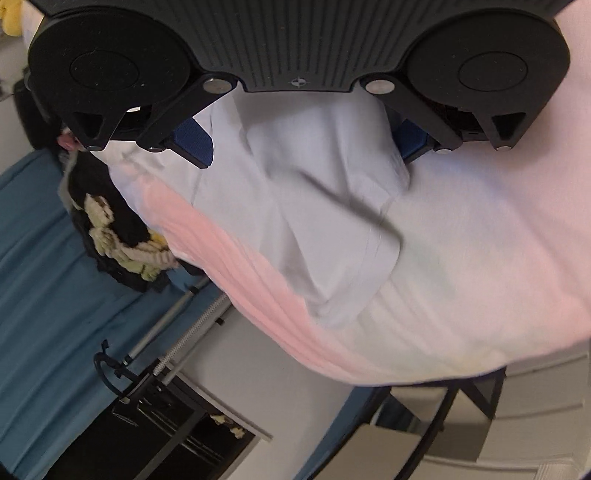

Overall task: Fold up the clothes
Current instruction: 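Grasp the sleeve with the left gripper and fold it across the shirt body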

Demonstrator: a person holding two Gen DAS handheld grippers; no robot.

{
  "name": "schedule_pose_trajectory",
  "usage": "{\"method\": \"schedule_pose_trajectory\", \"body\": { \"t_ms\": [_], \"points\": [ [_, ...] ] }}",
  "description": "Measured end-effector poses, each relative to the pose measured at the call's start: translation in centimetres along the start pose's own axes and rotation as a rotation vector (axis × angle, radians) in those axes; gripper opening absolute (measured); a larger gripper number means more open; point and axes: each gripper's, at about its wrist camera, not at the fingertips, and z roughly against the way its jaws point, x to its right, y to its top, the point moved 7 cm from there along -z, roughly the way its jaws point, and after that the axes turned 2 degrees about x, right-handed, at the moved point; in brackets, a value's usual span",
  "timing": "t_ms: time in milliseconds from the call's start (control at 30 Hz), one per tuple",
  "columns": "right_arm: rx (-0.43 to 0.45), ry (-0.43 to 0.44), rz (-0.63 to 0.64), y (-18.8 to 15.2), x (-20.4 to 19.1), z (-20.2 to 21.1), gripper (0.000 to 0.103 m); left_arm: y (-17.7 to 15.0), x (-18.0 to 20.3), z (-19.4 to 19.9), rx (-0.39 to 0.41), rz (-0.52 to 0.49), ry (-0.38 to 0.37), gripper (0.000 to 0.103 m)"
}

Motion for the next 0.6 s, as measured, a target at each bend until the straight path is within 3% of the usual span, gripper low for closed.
{"method": "schedule_pose_trajectory", "body": {
  "t_ms": [67, 100, 133, 200, 300, 400, 600],
  "points": [
    [0.010, 0.000, -0.013, 0.3, 0.2, 0.3, 0.103, 0.7, 0.6, -0.4, 0.026, -0.022, 0.041, 0.078],
    [0.016, 0.000, -0.018, 0.4, 0.3, 0.4, 0.103, 0.9, 0.9, -0.5, 0.029, -0.034, 0.061, 0.053],
    [0.023, 0.001, -0.021, 0.6, 0.4, 0.6, 0.103, 1.0, 1.4, -0.6, 0.034, -0.052, 0.080, 0.037],
    [0.038, 0.004, -0.026, 1.0, 0.4, 0.9, 0.103, 1.0, 3.7, -0.1, 0.071, -0.145, 0.073, 0.018],
    [0.051, 0.005, -0.036, 1.4, 0.5, 1.3, 0.103, 0.6, 8.5, 1.1, 0.133, -0.316, 0.018, 0.014],
    [0.064, 0.014, -0.060, 1.8, 0.8, 1.8, 0.103, -0.8, 13.9, 2.5, 0.139, -0.473, -0.059, 0.013],
    [0.087, 0.004, -0.114, 2.4, 2.2, 2.7, 0.103, -7.6, 23.3, 5.5, 0.071, -0.772, -0.242, 0.013]
  ]
}}
